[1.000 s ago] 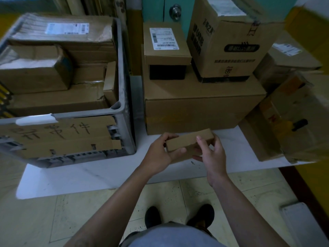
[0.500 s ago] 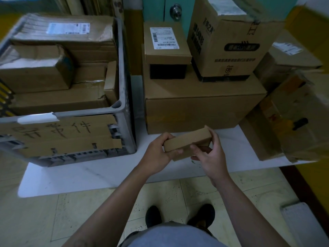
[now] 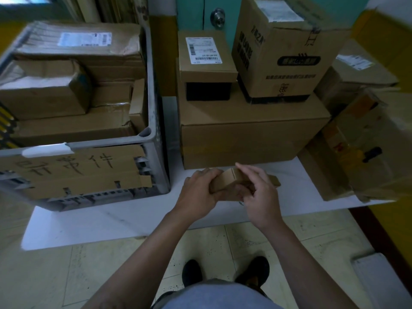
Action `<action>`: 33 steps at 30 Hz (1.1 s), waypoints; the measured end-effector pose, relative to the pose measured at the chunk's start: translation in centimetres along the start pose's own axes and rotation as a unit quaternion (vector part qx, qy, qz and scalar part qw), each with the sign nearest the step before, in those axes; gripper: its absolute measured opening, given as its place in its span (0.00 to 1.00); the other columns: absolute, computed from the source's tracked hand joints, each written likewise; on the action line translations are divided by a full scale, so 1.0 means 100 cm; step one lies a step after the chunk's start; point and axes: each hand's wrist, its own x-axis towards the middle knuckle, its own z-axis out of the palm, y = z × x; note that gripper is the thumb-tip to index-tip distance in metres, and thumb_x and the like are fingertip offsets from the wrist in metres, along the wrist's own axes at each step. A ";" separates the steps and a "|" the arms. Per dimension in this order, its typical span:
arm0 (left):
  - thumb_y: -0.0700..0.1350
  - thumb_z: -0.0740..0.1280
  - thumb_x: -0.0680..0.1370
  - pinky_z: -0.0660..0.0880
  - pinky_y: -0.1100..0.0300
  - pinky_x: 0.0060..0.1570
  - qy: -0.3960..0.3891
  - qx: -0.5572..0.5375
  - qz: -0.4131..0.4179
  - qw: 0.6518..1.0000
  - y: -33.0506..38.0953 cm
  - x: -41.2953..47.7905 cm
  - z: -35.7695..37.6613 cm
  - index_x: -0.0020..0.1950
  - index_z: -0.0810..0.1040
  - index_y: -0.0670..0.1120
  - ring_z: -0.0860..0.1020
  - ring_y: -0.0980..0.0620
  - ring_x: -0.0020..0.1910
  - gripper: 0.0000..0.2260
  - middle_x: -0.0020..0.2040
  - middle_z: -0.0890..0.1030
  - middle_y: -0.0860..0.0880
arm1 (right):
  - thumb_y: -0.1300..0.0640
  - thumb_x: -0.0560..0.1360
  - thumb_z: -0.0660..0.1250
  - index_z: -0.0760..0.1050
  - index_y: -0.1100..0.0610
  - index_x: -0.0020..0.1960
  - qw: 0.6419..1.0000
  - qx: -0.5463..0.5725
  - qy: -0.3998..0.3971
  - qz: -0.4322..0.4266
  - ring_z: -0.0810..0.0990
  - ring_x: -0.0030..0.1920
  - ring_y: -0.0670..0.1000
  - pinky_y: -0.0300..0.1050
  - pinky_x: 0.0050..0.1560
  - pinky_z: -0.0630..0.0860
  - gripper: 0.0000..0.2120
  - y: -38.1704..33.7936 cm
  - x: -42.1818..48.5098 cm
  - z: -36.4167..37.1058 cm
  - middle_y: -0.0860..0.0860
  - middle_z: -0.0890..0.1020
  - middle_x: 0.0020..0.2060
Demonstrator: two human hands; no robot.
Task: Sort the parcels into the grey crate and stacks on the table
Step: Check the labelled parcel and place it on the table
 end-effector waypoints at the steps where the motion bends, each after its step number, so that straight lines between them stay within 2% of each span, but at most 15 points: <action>1: 0.48 0.74 0.75 0.73 0.46 0.52 0.003 -0.001 -0.013 1.000 -0.002 0.000 0.001 0.59 0.78 0.54 0.74 0.48 0.52 0.14 0.49 0.75 0.60 | 0.63 0.76 0.71 0.71 0.48 0.72 1.000 -0.010 -0.006 0.011 0.71 0.61 0.44 0.42 0.61 0.75 0.28 0.000 0.000 0.000 0.45 0.72 0.64; 4: 0.48 0.75 0.72 0.76 0.44 0.50 0.005 -0.037 -0.036 0.999 -0.012 0.000 0.000 0.55 0.79 0.56 0.76 0.48 0.50 0.13 0.47 0.77 0.59 | 0.56 0.75 0.72 0.68 0.48 0.74 0.993 -0.079 -0.034 0.080 0.71 0.64 0.48 0.42 0.60 0.71 0.29 0.012 0.001 -0.005 0.46 0.70 0.69; 6: 0.44 0.76 0.73 0.77 0.48 0.49 0.000 -0.050 -0.049 0.998 -0.016 -0.001 -0.001 0.54 0.78 0.54 0.77 0.49 0.49 0.13 0.46 0.77 0.57 | 0.57 0.75 0.73 0.70 0.49 0.72 0.986 -0.106 -0.045 0.118 0.72 0.66 0.54 0.50 0.64 0.73 0.27 0.021 -0.001 -0.008 0.49 0.70 0.70; 8: 0.41 0.75 0.73 0.77 0.50 0.49 -0.001 -0.043 -0.059 0.997 -0.018 -0.003 -0.001 0.54 0.77 0.53 0.77 0.49 0.49 0.14 0.46 0.76 0.56 | 0.57 0.75 0.73 0.73 0.49 0.69 0.983 -0.107 -0.052 0.137 0.73 0.64 0.56 0.55 0.64 0.74 0.24 0.026 -0.002 -0.010 0.51 0.72 0.67; 10: 0.46 0.75 0.73 0.77 0.49 0.49 0.002 -0.040 -0.056 0.998 -0.017 -0.004 0.001 0.56 0.77 0.54 0.77 0.48 0.50 0.15 0.48 0.77 0.54 | 0.57 0.75 0.73 0.74 0.49 0.68 0.982 -0.108 -0.056 0.143 0.74 0.63 0.56 0.56 0.62 0.74 0.23 0.027 -0.001 -0.010 0.51 0.73 0.65; 14: 0.60 0.71 0.70 0.77 0.45 0.50 0.012 -0.058 -0.061 0.996 -0.009 -0.005 0.001 0.56 0.77 0.55 0.77 0.47 0.49 0.18 0.48 0.78 0.53 | 0.58 0.75 0.72 0.74 0.50 0.68 0.982 -0.107 -0.063 0.142 0.75 0.62 0.56 0.54 0.62 0.75 0.23 0.024 0.001 -0.008 0.52 0.72 0.65; 16: 0.61 0.70 0.69 0.77 0.44 0.50 0.011 -0.057 -0.061 0.996 -0.007 -0.005 0.000 0.56 0.77 0.55 0.77 0.47 0.50 0.19 0.49 0.78 0.53 | 0.58 0.75 0.72 0.74 0.50 0.69 0.982 -0.108 -0.063 0.142 0.75 0.61 0.56 0.52 0.61 0.75 0.23 0.023 0.000 -0.008 0.52 0.72 0.65; 19: 0.55 0.73 0.73 0.76 0.44 0.53 0.012 -0.049 -0.054 0.997 -0.006 -0.007 -0.002 0.66 0.74 0.55 0.76 0.46 0.53 0.22 0.51 0.75 0.53 | 0.58 0.76 0.71 0.74 0.50 0.69 0.981 -0.115 -0.063 0.140 0.75 0.62 0.55 0.49 0.60 0.73 0.23 0.020 -0.001 -0.009 0.52 0.72 0.65; 22: 0.50 0.72 0.77 0.75 0.46 0.53 0.002 0.003 -0.027 1.000 -0.002 -0.009 -0.003 0.73 0.68 0.57 0.73 0.46 0.54 0.25 0.51 0.72 0.53 | 0.59 0.76 0.71 0.73 0.50 0.69 0.981 -0.125 -0.061 0.135 0.74 0.62 0.56 0.48 0.59 0.72 0.23 0.018 -0.002 -0.010 0.52 0.73 0.65; 24: 0.50 0.70 0.79 0.74 0.47 0.54 -0.008 0.047 -0.012 0.999 0.002 -0.009 -0.002 0.74 0.66 0.57 0.73 0.47 0.57 0.26 0.57 0.74 0.51 | 0.59 0.77 0.70 0.73 0.50 0.70 0.979 -0.139 -0.067 0.130 0.74 0.63 0.54 0.44 0.56 0.70 0.22 0.016 -0.003 -0.009 0.51 0.72 0.66; 26: 0.49 0.68 0.80 0.72 0.50 0.55 -0.022 0.108 -0.002 0.994 0.006 -0.008 0.000 0.75 0.65 0.57 0.71 0.47 0.61 0.24 0.64 0.74 0.50 | 0.58 0.77 0.69 0.73 0.50 0.70 0.977 -0.156 -0.072 0.124 0.73 0.62 0.53 0.43 0.53 0.69 0.21 0.012 -0.004 -0.008 0.50 0.72 0.66; 29: 0.47 0.65 0.81 0.67 0.53 0.53 -0.043 0.173 -0.001 0.984 0.008 -0.006 0.002 0.73 0.68 0.57 0.70 0.47 0.62 0.20 0.64 0.72 0.49 | 0.59 0.78 0.68 0.73 0.50 0.70 0.975 -0.177 -0.069 0.118 0.73 0.61 0.52 0.43 0.53 0.70 0.21 0.007 -0.005 -0.008 0.49 0.71 0.66; 33: 0.42 0.67 0.79 0.74 0.51 0.48 -0.034 0.114 -0.024 0.993 0.002 -0.006 0.001 0.68 0.72 0.55 0.73 0.47 0.59 0.18 0.61 0.72 0.50 | 0.57 0.78 0.69 0.70 0.49 0.72 0.973 -0.187 -0.061 0.118 0.73 0.63 0.53 0.47 0.56 0.74 0.24 0.008 -0.005 -0.010 0.49 0.70 0.69</action>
